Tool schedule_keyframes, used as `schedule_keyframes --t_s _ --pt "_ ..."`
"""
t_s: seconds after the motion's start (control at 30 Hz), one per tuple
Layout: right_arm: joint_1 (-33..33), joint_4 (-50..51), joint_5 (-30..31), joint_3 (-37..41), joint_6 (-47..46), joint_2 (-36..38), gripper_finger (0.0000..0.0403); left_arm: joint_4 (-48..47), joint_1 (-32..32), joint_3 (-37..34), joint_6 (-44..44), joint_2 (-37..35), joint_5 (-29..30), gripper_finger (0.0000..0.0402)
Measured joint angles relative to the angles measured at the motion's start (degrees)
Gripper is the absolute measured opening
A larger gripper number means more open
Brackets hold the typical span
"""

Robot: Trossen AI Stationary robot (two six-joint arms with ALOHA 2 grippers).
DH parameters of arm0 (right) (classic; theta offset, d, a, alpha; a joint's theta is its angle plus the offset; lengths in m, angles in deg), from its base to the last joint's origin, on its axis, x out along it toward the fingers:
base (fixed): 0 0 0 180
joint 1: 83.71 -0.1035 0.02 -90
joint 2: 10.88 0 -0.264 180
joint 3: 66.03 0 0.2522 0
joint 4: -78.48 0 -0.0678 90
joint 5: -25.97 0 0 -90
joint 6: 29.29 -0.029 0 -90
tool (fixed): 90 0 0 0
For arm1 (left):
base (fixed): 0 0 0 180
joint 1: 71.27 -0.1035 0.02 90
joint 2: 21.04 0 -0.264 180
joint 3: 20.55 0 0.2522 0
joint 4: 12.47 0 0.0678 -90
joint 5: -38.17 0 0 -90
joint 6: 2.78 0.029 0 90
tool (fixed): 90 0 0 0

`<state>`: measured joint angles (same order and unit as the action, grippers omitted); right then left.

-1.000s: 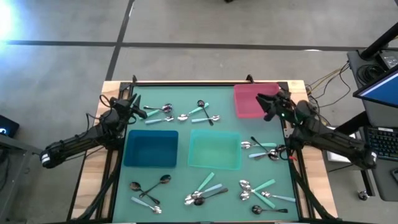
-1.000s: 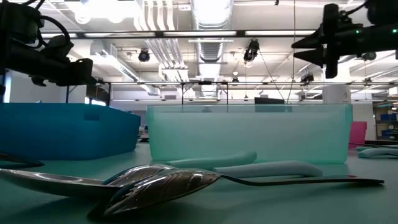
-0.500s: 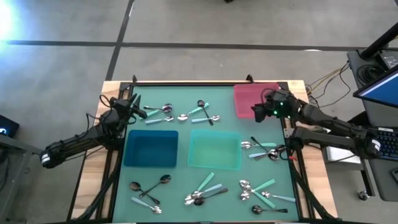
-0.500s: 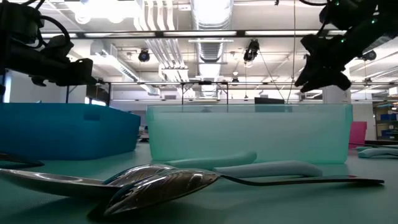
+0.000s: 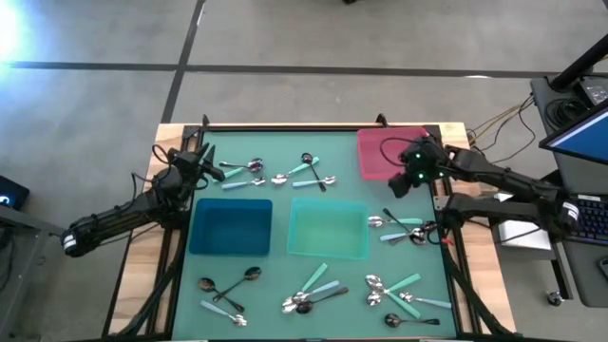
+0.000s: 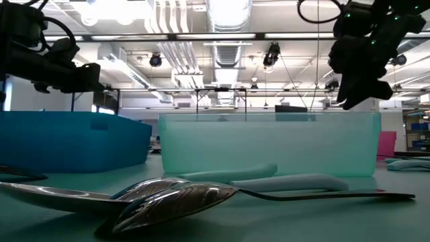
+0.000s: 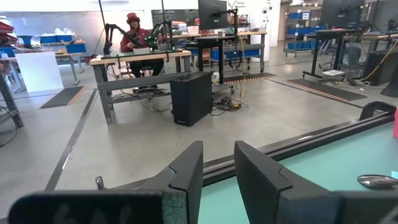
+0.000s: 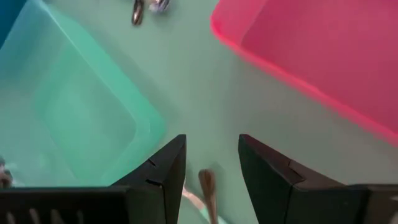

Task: Sort silverware by color (type)
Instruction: Put the black spoon into the pink bin

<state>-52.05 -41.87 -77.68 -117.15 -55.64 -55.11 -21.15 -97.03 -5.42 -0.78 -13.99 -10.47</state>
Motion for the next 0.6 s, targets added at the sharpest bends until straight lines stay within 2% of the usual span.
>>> schedule_keyframes --t_s 0.6 --pt "-12.64 0.68 -0.33 0.04 -0.05 -13.15 0.0139 0.00 0.00 0.00 0.00 0.00 0.00 0.0077"
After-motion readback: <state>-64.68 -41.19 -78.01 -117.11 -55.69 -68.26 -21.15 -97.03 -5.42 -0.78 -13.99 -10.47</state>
